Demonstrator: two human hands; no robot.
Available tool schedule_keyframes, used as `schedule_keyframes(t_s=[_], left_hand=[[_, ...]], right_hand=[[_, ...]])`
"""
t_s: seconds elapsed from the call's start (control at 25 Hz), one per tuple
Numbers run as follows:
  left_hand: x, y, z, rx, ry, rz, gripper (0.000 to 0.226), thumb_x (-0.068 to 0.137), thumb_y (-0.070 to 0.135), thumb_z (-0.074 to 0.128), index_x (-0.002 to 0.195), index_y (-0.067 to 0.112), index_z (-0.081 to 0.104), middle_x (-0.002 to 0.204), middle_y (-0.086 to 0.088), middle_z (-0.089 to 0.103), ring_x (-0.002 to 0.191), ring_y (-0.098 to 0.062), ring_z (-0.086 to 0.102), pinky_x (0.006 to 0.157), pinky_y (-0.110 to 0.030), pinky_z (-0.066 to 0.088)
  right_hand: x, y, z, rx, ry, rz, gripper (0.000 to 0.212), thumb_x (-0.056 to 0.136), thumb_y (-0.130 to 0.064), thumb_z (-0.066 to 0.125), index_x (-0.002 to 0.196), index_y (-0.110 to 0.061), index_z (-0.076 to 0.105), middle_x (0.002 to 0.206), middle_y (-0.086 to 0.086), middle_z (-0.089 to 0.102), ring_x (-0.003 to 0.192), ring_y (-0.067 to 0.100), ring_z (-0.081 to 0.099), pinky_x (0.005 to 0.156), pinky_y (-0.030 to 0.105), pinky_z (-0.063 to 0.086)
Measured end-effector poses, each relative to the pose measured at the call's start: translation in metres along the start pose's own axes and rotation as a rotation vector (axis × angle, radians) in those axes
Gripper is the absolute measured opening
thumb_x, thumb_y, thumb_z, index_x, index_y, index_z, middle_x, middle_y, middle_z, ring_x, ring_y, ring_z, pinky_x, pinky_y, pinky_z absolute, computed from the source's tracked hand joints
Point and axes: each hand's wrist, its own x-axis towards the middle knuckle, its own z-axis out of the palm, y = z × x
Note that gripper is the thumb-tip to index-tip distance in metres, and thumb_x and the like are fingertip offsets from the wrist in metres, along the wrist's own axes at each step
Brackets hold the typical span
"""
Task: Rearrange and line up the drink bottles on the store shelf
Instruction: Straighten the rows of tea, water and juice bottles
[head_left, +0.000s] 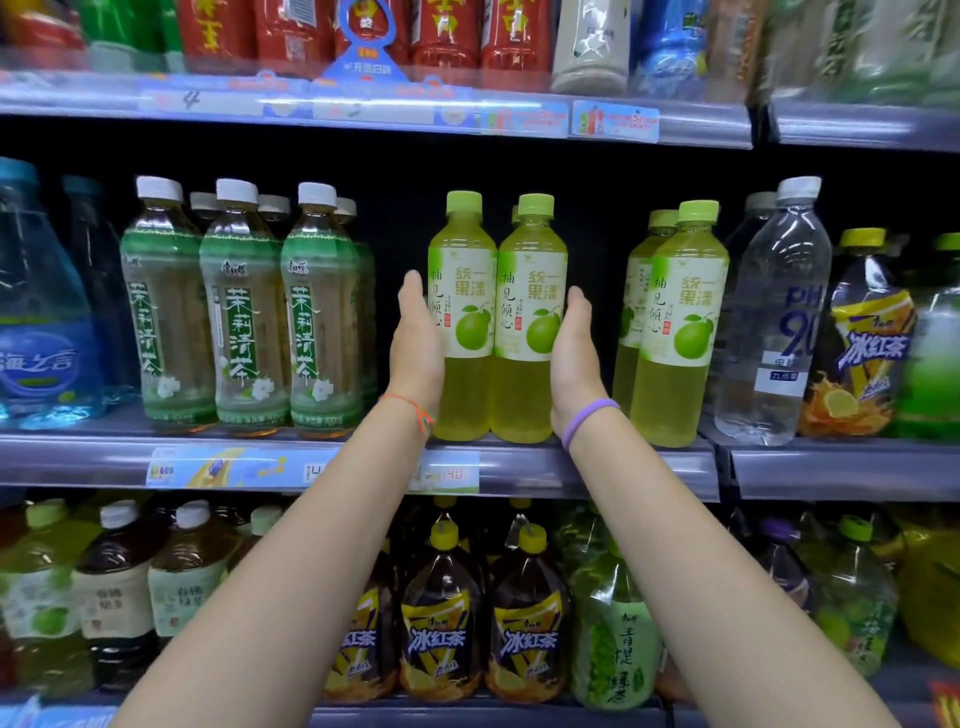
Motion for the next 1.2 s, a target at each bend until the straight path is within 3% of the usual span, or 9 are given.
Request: schedule_keyframes(t_s=[0.36,0.48,0.56,0.64,0.76,0.84,0.96,1.08,1.2], left_hand=[[0.005,-0.004,-0.004,-0.06,0.02,-0.039,0.059,0.073,0.071,0.04,0.084,0.024,0.073,0.102,-0.012,0.074,0.104,-0.036,0.067,0.101,-0.061,0.046],[-0.012,0.003,0.003,0.047,0.08,-0.014,0.06,0.079,0.067,0.029,0.09,0.026,0.071,0.105,-0.006,0.073,0.105,-0.028,0.066,0.102,-0.055,0.046],[-0.03,0.007,0.017,0.24,0.207,0.155,0.054,0.09,0.056,0.03,0.119,0.025,0.062,0.128,-0.002,0.06,0.122,-0.022,0.052,0.111,-0.049,0.036],[-0.051,0.009,0.032,0.483,0.344,0.516,0.053,0.095,0.036,0.042,0.143,0.014,0.042,0.149,-0.008,0.039,0.14,-0.025,0.032,0.118,-0.041,0.023],[-0.063,0.006,0.056,0.711,0.302,1.056,0.046,0.084,0.016,0.054,0.128,0.003,0.055,0.141,-0.02,0.044,0.134,-0.035,0.039,0.114,-0.042,0.028],[-0.066,0.001,0.075,0.723,0.212,1.16,0.029,0.082,0.007,0.055,0.11,0.003,0.064,0.119,-0.016,0.059,0.113,-0.029,0.054,0.099,-0.042,0.043],[-0.077,-0.013,0.105,0.703,0.04,1.054,0.027,0.089,0.013,0.047,0.108,0.004,0.064,0.1,-0.009,0.065,0.09,-0.022,0.059,0.076,-0.041,0.049],[-0.083,-0.028,0.129,0.703,-0.085,0.757,0.04,0.098,0.024,0.042,0.135,0.011,0.052,0.126,-0.005,0.06,0.113,-0.018,0.056,0.094,-0.036,0.048],[-0.084,-0.036,0.144,0.689,-0.152,0.422,0.053,0.103,0.038,0.04,0.152,0.021,0.03,0.15,-0.002,0.043,0.137,-0.015,0.04,0.104,-0.026,0.032]], right_hand=[[-0.01,-0.006,0.002,0.008,-0.011,-0.025,0.048,0.101,-0.055,0.024,0.104,-0.033,0.066,0.105,-0.003,0.073,0.101,0.012,0.064,0.093,0.032,0.047],[-0.014,-0.006,0.003,-0.027,0.013,-0.046,0.046,0.102,-0.051,0.025,0.106,-0.029,0.065,0.104,-0.002,0.071,0.101,0.014,0.064,0.085,0.032,0.049],[-0.02,-0.007,0.003,-0.156,0.085,-0.234,0.039,0.102,-0.041,0.03,0.111,-0.021,0.063,0.106,0.0,0.068,0.103,0.017,0.061,0.091,0.037,0.05],[-0.03,-0.014,0.0,-0.279,0.163,-0.562,0.031,0.102,-0.029,0.037,0.12,-0.017,0.06,0.113,-0.002,0.063,0.108,0.013,0.057,0.097,0.033,0.047],[-0.033,-0.031,-0.021,-0.413,0.313,-1.037,0.036,0.095,-0.015,0.041,0.123,-0.003,0.06,0.121,0.006,0.061,0.116,0.018,0.053,0.103,0.031,0.041],[-0.026,-0.037,-0.046,-0.446,0.394,-1.134,0.043,0.093,-0.015,0.04,0.129,0.002,0.055,0.128,0.013,0.057,0.122,0.024,0.051,0.108,0.032,0.037],[-0.019,-0.039,-0.08,-0.401,0.387,-0.958,0.05,0.098,-0.017,0.038,0.144,0.001,0.04,0.145,0.015,0.043,0.135,0.019,0.039,0.113,0.02,0.027],[-0.011,-0.032,-0.101,-0.38,0.315,-0.682,0.051,0.104,-0.031,0.033,0.152,-0.012,0.031,0.154,0.007,0.036,0.142,0.017,0.032,0.117,0.029,0.024],[-0.001,-0.028,-0.114,-0.213,0.2,-0.356,0.058,0.098,-0.057,0.026,0.139,-0.024,0.05,0.133,0.002,0.058,0.123,0.017,0.054,0.108,0.043,0.042]])
